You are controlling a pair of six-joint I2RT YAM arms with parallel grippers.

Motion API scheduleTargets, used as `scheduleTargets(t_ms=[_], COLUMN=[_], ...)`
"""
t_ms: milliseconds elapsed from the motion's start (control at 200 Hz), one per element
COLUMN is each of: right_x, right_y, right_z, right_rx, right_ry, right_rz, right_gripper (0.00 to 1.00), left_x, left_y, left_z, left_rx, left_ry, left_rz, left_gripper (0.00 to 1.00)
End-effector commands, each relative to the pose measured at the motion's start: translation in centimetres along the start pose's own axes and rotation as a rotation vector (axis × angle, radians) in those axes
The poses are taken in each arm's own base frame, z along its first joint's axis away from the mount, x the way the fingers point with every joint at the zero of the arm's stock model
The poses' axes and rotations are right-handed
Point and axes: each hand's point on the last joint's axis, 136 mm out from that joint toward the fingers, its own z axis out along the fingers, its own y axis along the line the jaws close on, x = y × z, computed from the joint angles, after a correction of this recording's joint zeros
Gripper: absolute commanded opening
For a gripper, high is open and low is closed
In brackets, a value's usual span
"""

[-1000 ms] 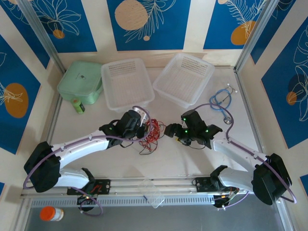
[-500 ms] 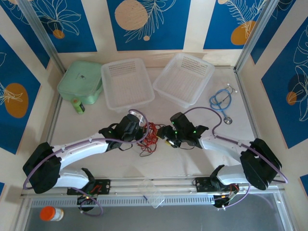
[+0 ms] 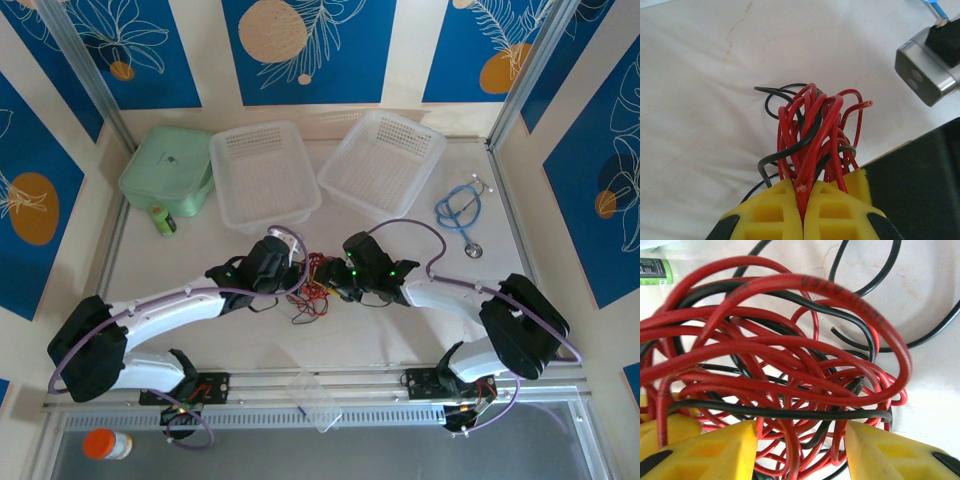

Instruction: Untangle the cables

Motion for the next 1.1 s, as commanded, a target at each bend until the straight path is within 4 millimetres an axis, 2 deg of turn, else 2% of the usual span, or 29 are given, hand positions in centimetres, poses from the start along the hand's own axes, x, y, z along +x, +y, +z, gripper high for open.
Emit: scheduleTargets(t_ms=[0,80,120,260,310,485,575,720,945,1095], right_x=[0.3,0.4,0.4,-0.4,-0.9,-2.7,-2.7,-1.6,0.2,-0.4], right_y=[0.2,-0.5,-0.7,-2.1,-2.7,-4.2,-3.7,-2.4,-0.8,-1.3], right_z=[0.7,1.2,1.4,1.1,0.6,-2.1,-3.5,-5.6,-8.6,-10.0], right_rx=[0.005,0.021,0.029,0.084,0.12,0.199,0.17,0.079,-0.102,-0.149], right_ry=[0.02,0.026,0.025,-0.001,-0.028,-0.117,-0.134,-0.119,-0.122,-0.17], right_rz=[-0.009,-0.009,-0.014,-0.055,-0.09,-0.288,-0.43,-0.62,-0.771,-0.758], right_gripper=[0.48,0.47,0.43,0.08,0.0,0.0,0.0,0.0,0.0,0.0], left_x=[-0.8,-1.0,-1.2,-1.4,-1.4,-1.3,-1.1,-0.7,-0.4,-0.5], left_y=[-0.8,-0.8,-0.9,-0.8,-0.6,0.9,1.8,3.6,5.8,6.4], left_z=[-0.2,-0.5,-0.6,-1.2,-1.4,-2.3,-2.7,-3.0,-3.1,-2.7], left_rx=[0.037,0.038,0.039,0.03,0.024,-0.032,-0.068,-0.148,-0.252,-0.271], left_ry=[-0.028,-0.034,-0.035,-0.036,-0.037,-0.033,-0.025,-0.013,0.011,0.018], left_rz=[-0.013,-0.009,-0.006,0.004,0.007,0.017,0.025,0.033,0.071,0.08], left_gripper=[0.0,0.0,0.0,0.0,0.0,0.0,0.0,0.0,0.0,0.0])
